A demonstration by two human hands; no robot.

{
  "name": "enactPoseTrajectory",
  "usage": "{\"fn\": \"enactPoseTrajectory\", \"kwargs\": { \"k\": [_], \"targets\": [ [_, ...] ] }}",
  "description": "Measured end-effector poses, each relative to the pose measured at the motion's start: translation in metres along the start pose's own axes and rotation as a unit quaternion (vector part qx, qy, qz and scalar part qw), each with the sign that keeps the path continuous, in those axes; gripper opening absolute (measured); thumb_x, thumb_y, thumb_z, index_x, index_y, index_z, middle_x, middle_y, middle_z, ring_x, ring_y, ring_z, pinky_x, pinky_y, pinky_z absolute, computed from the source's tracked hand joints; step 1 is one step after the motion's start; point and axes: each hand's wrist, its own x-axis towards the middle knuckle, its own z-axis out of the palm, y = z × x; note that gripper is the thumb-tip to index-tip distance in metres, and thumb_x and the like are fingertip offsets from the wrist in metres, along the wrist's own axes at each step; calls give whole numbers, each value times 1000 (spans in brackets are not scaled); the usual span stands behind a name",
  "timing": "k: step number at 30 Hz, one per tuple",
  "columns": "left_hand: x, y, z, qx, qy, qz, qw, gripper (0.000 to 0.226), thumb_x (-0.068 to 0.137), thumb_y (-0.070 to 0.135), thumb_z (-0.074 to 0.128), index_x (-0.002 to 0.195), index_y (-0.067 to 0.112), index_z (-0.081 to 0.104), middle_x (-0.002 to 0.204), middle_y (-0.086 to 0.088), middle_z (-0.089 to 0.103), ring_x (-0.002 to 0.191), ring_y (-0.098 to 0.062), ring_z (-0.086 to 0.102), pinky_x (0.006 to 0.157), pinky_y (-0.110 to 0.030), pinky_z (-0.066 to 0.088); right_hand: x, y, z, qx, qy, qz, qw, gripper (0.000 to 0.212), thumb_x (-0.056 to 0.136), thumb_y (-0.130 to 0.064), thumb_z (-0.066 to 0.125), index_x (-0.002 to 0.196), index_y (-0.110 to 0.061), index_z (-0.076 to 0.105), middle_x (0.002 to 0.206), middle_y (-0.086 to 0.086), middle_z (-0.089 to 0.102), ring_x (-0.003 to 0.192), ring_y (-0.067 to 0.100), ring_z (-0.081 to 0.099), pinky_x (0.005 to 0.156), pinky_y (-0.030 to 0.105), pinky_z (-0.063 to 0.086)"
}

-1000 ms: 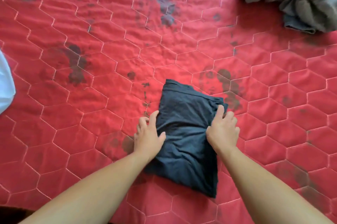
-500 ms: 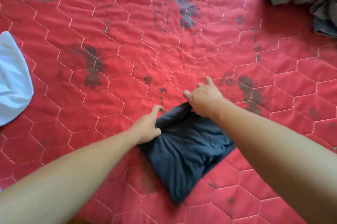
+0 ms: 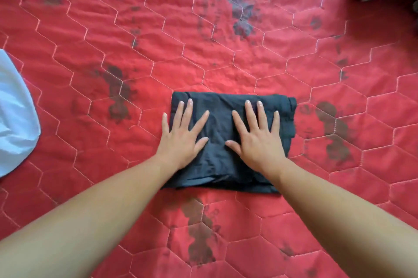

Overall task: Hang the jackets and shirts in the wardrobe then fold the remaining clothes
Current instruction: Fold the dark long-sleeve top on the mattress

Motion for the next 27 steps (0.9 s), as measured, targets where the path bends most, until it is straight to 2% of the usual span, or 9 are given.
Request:
{"fn": "enactPoseTrajectory", "kwargs": {
  "k": [4, 10, 13, 16, 22, 25, 27],
  "targets": [
    [3, -8, 27, 18, 46, 9, 999, 74, 93, 67, 25, 159, 41, 4, 168, -14, -11, 155, -34, -10, 117, -69, 11, 4, 1, 28, -9, 7, 14, 1000, 86, 91, -80, 17, 162, -31, 11, 169, 11, -5, 154, 37, -12, 115, 74, 1],
    [5, -4, 17, 12, 44, -2, 999, 74, 94, 66, 26, 160, 41, 4, 167, -16, -12, 154, -35, -12, 118, -69, 9, 6, 0, 17, -5, -8, 18, 1000, 91, 88, -85, 16, 162, -32, 5, 169, 12, -9, 153, 39, -15, 113, 76, 1],
    [-7, -4, 15, 2, 35, 19, 999, 75, 94, 67, 29, 160, 40, 6, 168, -15, -11, 155, -32, -11, 118, -69, 8, -6, 8, 14, -7, -11, 27, 1000, 92, 88, -84, 22, 162, -31, 8, 169, 12, -5, 154, 39, -9, 113, 76, 3],
    [-27, -20, 25, 27, 25, 44, 998, 77, 92, 72, 30, 159, 41, 8, 168, -14, -8, 155, -33, -7, 117, -66, 16, -34, 30, 28, -5, -12, 71, 997, 88, 89, -81, 23, 161, -31, 16, 170, 8, 2, 155, 39, -5, 113, 75, 7],
    [-43, -18, 19, 5, 3, -17, 1000, 79, 92, 75, 25, 160, 39, 4, 166, -17, -16, 155, -34, -11, 122, -59, 14, -41, 31, 23, 27, -33, 97, 994, 92, 90, -80, 23, 162, -24, 12, 169, 11, -3, 155, 37, -9, 116, 73, 9],
    [-72, -22, 28, -2, -18, -10, 1000, 83, 89, 78, 27, 160, 41, 5, 167, -17, -14, 155, -35, -8, 119, -64, 17, -61, 30, 22, -17, -33, 56, 998, 92, 88, -80, 28, 161, -28, 13, 169, 13, 0, 155, 39, -5, 113, 76, 3],
    [-86, -24, 33, -4, -39, -11, 999, 84, 88, 81, 24, 159, 41, 7, 167, -17, -11, 155, -36, -3, 118, -65, 21, -77, 31, 30, -36, -63, 21, 997, 88, 88, -80, 25, 160, -31, 20, 169, 12, 3, 155, 40, -2, 112, 76, 10]
  ]
}}
